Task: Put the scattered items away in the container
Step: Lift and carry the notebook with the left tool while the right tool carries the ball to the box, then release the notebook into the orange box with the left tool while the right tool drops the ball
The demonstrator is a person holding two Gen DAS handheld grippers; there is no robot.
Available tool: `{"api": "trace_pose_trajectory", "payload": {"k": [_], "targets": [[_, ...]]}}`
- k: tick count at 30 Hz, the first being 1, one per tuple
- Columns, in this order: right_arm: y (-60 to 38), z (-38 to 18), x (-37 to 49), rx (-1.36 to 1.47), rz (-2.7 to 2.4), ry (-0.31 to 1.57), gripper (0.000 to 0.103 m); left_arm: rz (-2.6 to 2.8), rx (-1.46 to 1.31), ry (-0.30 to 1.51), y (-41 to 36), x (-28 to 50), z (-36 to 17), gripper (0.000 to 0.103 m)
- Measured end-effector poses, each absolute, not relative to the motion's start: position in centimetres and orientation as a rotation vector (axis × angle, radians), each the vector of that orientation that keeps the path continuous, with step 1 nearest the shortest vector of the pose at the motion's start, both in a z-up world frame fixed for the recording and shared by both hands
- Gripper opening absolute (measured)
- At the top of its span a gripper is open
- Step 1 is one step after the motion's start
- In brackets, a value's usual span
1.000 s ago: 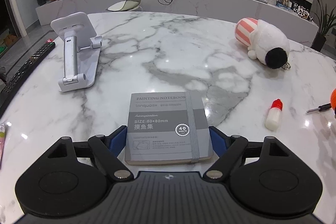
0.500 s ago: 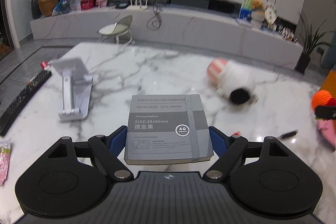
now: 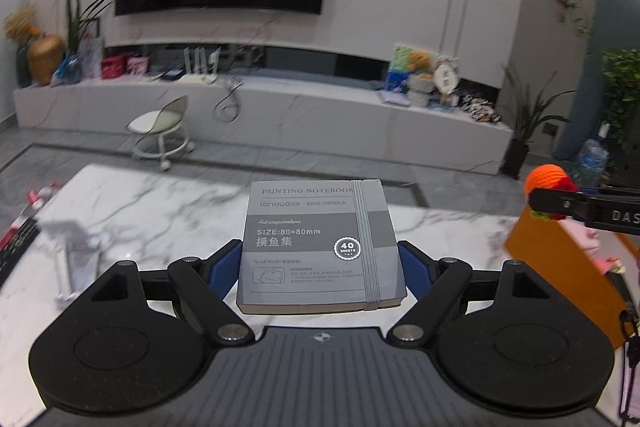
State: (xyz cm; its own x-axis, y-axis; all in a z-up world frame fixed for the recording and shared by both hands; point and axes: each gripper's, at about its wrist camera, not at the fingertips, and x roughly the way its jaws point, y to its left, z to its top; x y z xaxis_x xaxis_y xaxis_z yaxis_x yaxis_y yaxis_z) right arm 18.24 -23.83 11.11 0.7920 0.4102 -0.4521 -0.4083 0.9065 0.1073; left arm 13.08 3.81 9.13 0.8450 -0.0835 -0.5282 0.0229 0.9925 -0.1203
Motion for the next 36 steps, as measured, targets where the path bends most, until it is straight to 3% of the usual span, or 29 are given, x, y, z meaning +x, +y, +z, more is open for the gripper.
{"api": "trace_pose_trajectory", "payload": {"k": [20,36], "targets": [[-41.0,16.7,16.8,0.235,0.210,0.372,0.048,-0.336,-0.009,0.492,-12.4,15.4,13.0,0.095],[-50.5,12.4,16.1,0.295,0.101,0.502,0.048,-0.493,0.217,0.569,-26.8,16.8,8.2,0.095]]}}
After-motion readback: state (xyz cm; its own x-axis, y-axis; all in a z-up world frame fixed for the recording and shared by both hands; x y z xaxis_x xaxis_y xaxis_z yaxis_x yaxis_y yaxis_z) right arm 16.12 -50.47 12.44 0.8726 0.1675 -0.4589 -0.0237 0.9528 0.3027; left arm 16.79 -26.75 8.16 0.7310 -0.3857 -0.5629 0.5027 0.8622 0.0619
